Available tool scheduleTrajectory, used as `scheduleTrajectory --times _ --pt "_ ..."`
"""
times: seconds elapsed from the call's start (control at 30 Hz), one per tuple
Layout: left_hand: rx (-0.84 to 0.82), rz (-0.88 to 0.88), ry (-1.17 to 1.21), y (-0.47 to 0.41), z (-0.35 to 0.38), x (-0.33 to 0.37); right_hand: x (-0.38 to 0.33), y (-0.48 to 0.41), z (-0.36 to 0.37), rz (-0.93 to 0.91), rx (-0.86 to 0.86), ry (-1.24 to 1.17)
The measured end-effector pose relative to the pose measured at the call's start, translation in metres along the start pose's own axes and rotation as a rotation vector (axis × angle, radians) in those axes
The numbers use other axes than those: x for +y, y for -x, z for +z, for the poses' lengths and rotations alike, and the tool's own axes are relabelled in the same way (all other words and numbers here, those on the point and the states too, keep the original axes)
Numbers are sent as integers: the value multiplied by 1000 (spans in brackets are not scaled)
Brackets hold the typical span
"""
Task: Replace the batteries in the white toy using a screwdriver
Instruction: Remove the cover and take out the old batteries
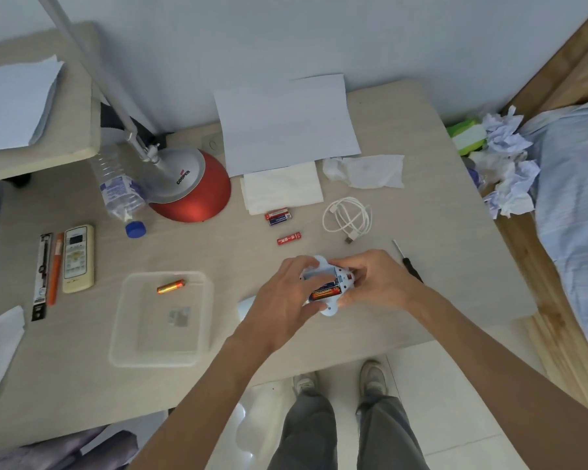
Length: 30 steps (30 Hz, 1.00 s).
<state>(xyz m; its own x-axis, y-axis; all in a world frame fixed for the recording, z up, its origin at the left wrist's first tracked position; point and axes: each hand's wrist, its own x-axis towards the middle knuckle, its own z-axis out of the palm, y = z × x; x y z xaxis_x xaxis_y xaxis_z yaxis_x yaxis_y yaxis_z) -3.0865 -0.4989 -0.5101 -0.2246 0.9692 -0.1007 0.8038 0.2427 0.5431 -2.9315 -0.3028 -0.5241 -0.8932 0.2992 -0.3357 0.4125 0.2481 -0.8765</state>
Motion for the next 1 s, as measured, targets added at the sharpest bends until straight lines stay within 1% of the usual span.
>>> scheduleTrajectory --times 0.07,0.17,0.3,0.4,0.7,0.77,0.83,1.0 --pt "-46 20 0 -9 3 -4 1 0 0 -20 4 11" --pt "-92 -7 29 -16 1 -9 4 1 -1 -22 19 5" --pt "-170 12 53 -21 -6 -14 5 1 -1 -35 18 10" --pt "-224 -10 105 -24 -9 -17 6 -1 -1 -25 6 6" --pt "-265 -19 106 -32 -5 -22 6 -2 -3 -29 -12 7" --pt "-246 -40 139 -31 -3 -24 6 -2 -3 -28 -13 8" --pt "-179 -92 186 -26 0 -25 6 -2 -3 -30 -11 15" --pt "100 -188 278 0 13 -22 7 -3 0 -52 4 21"
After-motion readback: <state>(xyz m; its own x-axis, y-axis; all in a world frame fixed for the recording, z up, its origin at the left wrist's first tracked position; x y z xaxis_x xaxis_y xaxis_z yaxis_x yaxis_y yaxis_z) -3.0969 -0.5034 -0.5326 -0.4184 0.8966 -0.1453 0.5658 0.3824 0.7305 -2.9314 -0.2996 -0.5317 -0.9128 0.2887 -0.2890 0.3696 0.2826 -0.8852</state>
